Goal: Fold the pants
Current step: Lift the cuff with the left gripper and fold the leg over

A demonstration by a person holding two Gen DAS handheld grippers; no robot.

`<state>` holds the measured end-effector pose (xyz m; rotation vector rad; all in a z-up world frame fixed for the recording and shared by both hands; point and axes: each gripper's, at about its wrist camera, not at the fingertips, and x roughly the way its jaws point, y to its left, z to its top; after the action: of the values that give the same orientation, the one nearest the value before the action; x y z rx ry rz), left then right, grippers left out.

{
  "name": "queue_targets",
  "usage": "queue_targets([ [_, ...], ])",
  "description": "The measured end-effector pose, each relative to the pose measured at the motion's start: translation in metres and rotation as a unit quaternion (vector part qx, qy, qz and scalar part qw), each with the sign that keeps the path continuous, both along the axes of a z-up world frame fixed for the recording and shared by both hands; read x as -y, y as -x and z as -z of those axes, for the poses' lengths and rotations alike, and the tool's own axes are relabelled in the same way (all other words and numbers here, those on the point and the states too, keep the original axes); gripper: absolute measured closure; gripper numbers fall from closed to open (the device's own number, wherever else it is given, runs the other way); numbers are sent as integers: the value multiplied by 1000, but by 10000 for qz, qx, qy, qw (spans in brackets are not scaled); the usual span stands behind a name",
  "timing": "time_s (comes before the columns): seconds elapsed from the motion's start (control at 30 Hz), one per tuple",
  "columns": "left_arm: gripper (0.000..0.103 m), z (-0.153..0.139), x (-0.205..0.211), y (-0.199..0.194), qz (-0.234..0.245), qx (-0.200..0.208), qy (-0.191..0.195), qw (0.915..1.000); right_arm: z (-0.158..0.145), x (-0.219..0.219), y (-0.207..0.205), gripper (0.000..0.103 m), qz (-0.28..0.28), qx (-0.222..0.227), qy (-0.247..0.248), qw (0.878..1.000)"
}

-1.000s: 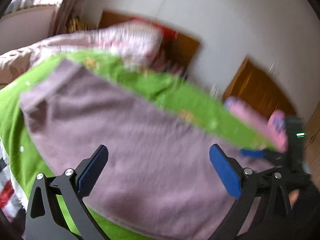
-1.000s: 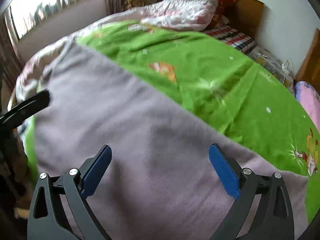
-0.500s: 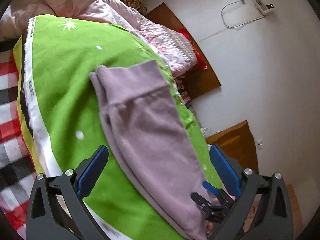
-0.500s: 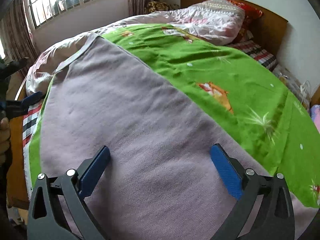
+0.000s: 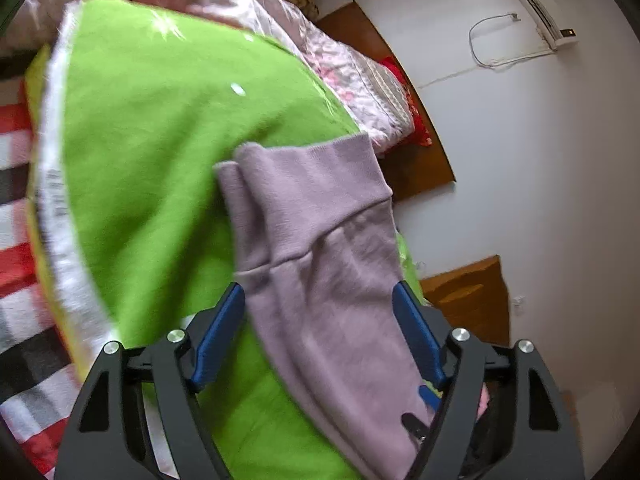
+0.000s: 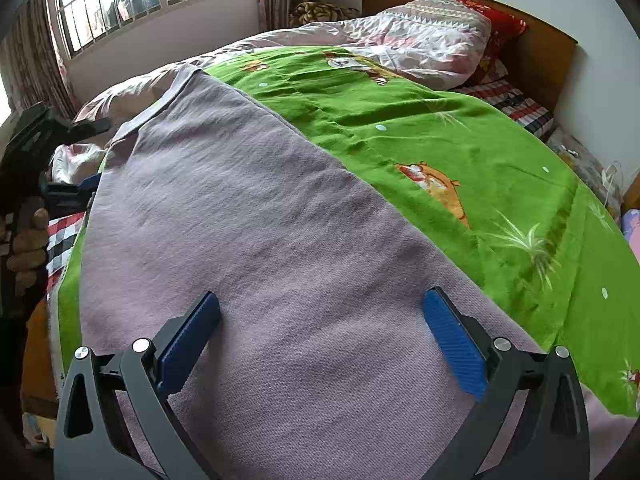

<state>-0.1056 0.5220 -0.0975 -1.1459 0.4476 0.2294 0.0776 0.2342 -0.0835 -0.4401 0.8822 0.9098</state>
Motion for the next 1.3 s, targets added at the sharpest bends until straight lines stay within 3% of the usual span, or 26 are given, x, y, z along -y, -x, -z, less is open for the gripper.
queue_targets([
  [0.1, 27, 10, -4, 5, 22, -91, 112, 9999, 0, 0, 0, 4, 2, 2, 1, 10000],
  [0.27, 27, 18, -14, -10, 338, 285, 301, 9986, 0, 0, 0, 4, 2, 4, 2, 10000],
  [0.43, 44, 18, -35, -28, 415, 692, 364, 9961, 0, 0, -1, 4, 2, 3, 1, 10000],
  [0.6, 49, 28, -43, -39, 922, 966, 490, 9898, 0, -1, -1, 4, 3, 5, 6, 10000],
  [0.67, 55, 31, -42, -37, 996, 956, 488, 9892, -1, -1, -1, 4, 3, 11, 26, 10000],
  [0.73, 82, 34, -45, -43, 933, 707, 423, 9922, -3, -7, 1, 4, -86, -61, 26, 9999],
  [0.77, 83, 35, -44, -43, 922, 648, 363, 9930, -4, -11, 1, 4, -173, -117, -5, 9998],
  [0.9, 86, 4, -30, -40, 793, 495, -351, 9950, -10, -30, 27, 5, -937, -153, 223, 9952],
  [1.0, 86, -30, -18, -39, 817, 537, -846, 9916, -4, -34, 60, 5, -1474, 390, 664, 9861],
  [1.07, 86, -56, -5, -42, 896, 539, -1263, 9865, -3, -31, 68, 5, -1422, 616, 504, 9866],
  [1.17, 86, -85, 17, -43, 953, 531, -1759, 9783, -1, -23, 66, 5, -1159, 425, 358, 9917],
  [1.23, 86, -99, 31, -46, 939, 376, -2171, 9709, -8, -23, 66, 5, -1324, 419, 405, 9895],
  [1.3, 86, -108, 42, -46, 970, 276, -2421, 9650, -19, -24, 49, 5, -1184, 299, 111, 9925],
])
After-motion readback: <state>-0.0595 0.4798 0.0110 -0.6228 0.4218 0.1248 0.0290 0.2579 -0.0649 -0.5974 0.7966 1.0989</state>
